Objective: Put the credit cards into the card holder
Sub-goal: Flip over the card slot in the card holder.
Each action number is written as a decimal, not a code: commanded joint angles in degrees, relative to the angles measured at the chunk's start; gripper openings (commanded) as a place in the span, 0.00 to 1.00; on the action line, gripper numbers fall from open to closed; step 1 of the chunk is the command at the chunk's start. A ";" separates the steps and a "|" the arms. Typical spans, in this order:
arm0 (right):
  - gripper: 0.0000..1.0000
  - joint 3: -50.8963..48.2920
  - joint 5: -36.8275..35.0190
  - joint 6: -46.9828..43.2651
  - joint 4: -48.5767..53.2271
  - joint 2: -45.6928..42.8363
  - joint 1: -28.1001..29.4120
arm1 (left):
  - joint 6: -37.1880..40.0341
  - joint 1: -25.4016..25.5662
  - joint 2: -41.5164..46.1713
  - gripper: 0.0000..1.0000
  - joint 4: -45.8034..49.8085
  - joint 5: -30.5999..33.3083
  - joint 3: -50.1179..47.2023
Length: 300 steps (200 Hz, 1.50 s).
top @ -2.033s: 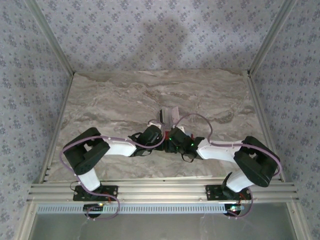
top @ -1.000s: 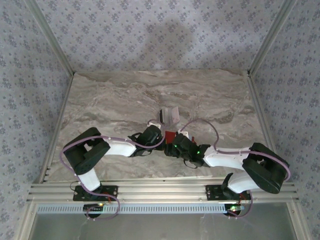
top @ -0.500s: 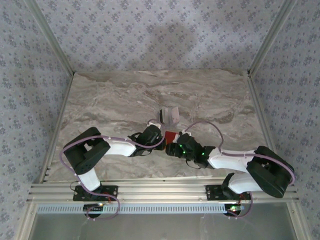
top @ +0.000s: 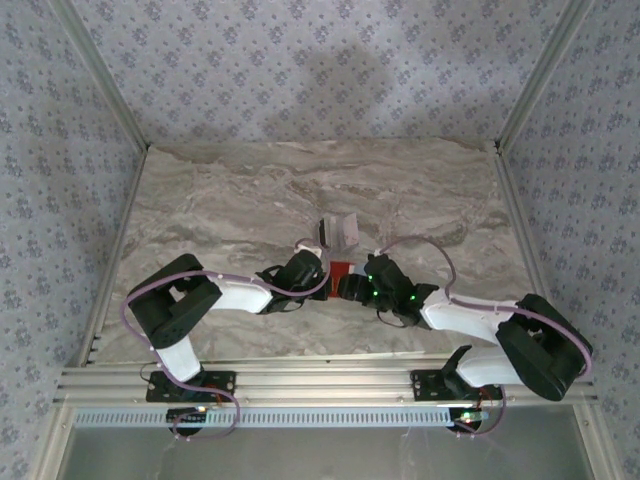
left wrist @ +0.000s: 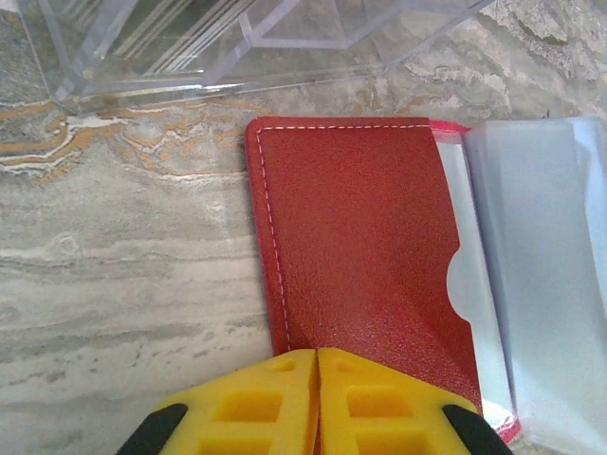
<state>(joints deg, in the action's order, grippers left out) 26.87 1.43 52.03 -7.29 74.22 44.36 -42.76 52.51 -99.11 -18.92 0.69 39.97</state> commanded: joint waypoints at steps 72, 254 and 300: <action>0.72 4.61 3.72 -2.80 -0.23 3.71 -1.90 | -0.27 -0.04 -3.49 0.10 8.01 0.37 -3.12; 0.79 10.16 13.28 -5.00 -8.13 15.52 -2.44 | -2.02 -6.36 15.30 0.28 5.19 -9.43 -13.95; 0.80 11.39 12.09 -7.42 -4.05 13.79 -0.96 | -1.54 -7.83 29.07 0.35 13.62 -6.69 -16.78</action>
<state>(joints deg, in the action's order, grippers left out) 36.21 14.20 47.31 -15.64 89.14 42.48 -44.64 45.60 -76.16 -11.90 -7.60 23.68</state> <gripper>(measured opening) 0.799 0.342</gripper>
